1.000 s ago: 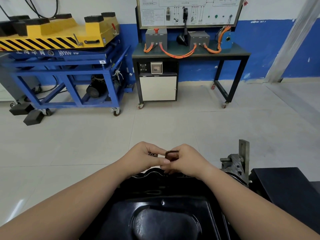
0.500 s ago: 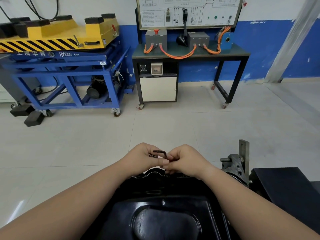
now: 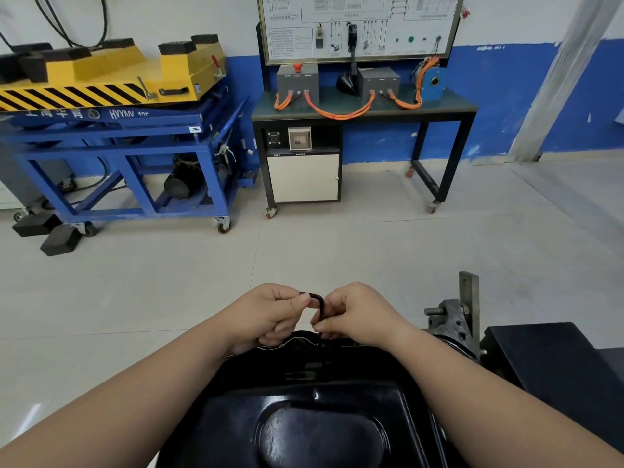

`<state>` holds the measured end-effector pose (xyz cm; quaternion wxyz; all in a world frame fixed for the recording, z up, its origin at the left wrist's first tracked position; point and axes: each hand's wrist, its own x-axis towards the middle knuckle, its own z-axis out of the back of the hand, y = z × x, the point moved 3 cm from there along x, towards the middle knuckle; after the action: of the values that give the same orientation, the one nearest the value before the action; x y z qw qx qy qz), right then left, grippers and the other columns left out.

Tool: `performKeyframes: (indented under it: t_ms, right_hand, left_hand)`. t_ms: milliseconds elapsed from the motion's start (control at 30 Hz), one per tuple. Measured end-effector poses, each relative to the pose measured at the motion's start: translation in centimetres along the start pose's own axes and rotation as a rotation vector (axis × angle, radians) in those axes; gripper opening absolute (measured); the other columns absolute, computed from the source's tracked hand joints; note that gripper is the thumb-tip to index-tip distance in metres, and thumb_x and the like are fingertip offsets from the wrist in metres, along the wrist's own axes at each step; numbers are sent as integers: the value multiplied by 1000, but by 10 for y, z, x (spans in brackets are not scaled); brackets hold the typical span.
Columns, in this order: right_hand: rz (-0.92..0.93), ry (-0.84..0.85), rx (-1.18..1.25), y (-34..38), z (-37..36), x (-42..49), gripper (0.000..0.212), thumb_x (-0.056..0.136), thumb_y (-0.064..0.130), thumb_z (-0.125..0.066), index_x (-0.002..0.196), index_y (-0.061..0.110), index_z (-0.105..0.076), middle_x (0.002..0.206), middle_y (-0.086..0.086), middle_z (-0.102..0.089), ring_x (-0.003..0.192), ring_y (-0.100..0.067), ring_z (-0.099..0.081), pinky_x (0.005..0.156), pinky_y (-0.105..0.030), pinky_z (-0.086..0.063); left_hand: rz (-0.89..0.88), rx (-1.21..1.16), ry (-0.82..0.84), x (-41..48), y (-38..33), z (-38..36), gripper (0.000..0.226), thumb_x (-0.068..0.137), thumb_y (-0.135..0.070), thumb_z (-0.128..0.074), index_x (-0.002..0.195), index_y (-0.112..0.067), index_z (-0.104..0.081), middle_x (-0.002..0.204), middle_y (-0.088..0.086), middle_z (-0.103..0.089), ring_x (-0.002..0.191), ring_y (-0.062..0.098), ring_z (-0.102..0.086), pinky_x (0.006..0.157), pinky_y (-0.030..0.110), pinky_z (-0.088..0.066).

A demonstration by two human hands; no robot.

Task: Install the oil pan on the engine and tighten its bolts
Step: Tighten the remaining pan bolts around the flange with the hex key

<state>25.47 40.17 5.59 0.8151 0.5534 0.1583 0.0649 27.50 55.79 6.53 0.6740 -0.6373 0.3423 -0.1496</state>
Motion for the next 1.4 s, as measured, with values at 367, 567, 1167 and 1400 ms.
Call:
performKeyframes:
  t_ms: [367, 567, 1167, 1400]
  right_hand:
    - [37, -36, -149, 1, 1, 0, 30, 74, 2, -74, 61, 28, -65, 56, 12, -66, 53, 0, -61, 61, -16, -50]
    - [128, -70, -441, 8, -3, -4, 5, 79, 18, -70, 76, 15, -67, 78, -2, -70, 73, -12, -63, 71, -26, -48]
    - [217, -380, 96, 12, 13, -15, 21, 93, 17, -56, 76, 18, -69, 62, 8, -65, 59, -9, -54, 61, -25, -45]
    - [176, -329, 207, 3, 19, -14, 13, 87, 11, -62, 76, 6, -66, 64, -13, -67, 69, -20, -55, 79, -41, -48]
  left_hand:
    - [49, -127, 27, 5, -3, -4, 25, 82, -32, -54, 77, -14, -70, 39, -5, -30, 31, 4, -20, 34, 7, -20]
    - [63, -98, 7, 6, -2, -8, 25, 80, -37, -58, 75, -16, -71, 40, -4, -29, 32, 4, -20, 34, 8, -19]
    - [237, -58, -117, 19, -18, -26, 57, 90, -64, -29, 101, -14, -53, 45, 0, -38, 35, 8, -22, 34, 12, -18]
    - [247, -16, -108, 42, -21, -45, 56, 91, -65, -27, 67, -20, -52, 47, -1, -40, 36, 8, -22, 34, 12, -17]
